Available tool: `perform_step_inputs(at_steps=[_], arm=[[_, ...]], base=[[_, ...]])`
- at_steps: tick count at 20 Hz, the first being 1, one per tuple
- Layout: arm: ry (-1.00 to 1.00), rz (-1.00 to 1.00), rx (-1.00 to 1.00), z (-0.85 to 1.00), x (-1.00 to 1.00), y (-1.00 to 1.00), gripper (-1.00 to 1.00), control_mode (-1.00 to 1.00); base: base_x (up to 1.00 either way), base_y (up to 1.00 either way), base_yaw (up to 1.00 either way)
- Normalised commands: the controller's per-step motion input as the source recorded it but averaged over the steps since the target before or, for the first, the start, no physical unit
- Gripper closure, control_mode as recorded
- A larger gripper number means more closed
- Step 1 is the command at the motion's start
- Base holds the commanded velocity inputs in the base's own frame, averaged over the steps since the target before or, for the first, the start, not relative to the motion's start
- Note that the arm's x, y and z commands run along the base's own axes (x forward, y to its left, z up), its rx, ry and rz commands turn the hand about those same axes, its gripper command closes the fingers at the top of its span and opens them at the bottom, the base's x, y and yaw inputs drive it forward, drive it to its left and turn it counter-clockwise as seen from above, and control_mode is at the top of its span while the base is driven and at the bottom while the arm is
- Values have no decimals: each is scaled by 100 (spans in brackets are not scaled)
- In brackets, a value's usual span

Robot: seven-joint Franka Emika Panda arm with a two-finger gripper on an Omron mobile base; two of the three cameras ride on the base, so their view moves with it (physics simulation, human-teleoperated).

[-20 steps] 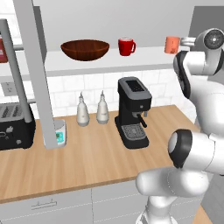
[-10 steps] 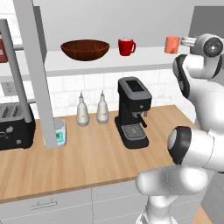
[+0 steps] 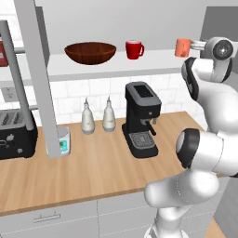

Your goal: Gather all objects into one cabinet and sort the glasses and bowls to opposite sides.

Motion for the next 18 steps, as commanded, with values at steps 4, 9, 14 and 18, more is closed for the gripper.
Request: perform_step_inputs(at_steps=[4, 9, 14, 18], arm=[[1, 0, 0, -7, 1, 0, 100, -100], [0, 0, 0, -22, 0, 0, 100, -100], [0, 0, 0, -27, 0, 0, 100, -100], [0, 0, 0, 0, 16, 0, 100, -100]], base=[[0, 0, 0], [0, 0, 0], [0, 0, 0], [0, 0, 0]])
